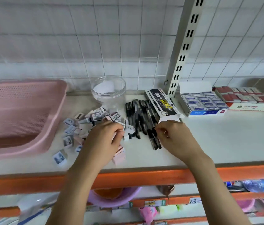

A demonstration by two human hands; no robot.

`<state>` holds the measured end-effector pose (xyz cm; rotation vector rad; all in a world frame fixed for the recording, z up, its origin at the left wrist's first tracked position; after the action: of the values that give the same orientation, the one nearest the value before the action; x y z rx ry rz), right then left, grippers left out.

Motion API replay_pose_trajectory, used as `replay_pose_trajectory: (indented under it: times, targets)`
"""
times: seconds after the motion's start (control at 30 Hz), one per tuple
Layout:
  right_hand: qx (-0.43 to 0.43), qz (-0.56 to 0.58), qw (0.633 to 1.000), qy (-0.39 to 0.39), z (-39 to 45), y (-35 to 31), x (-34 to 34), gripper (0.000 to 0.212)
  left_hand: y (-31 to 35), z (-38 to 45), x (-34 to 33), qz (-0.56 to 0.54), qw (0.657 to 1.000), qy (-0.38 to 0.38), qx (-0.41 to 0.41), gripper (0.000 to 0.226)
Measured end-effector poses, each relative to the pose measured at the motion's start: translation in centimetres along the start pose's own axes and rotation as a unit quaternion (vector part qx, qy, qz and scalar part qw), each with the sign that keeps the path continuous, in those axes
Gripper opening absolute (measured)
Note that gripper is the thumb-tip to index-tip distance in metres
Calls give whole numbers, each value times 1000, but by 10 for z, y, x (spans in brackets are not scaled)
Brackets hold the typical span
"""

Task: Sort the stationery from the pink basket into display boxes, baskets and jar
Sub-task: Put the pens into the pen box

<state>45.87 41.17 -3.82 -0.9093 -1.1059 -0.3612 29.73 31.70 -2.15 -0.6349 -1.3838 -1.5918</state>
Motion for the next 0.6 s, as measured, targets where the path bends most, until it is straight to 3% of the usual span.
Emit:
replay_pose_trajectory:
  times: [0.33,0.6]
  targets:
    - [-55,-94,992,-65,53,-14,5,23,-7,10,-3,-32,999,10,-30,10]
    - [-90,-64,994,4,33,30,36,20,38,71,1,23,996,-37,-74,21]
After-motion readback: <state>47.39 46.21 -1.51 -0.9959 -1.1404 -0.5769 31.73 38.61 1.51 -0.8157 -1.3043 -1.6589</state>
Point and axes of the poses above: each hand's wrist, its own z-axis towards the middle knuckle, its own x-axis out of the back of the hand, y = z × x, the point moved 8 cm from there along z, towards the middle knuckle, and after that the axes turned 6 degrees about -y, right-handed, at the moved point
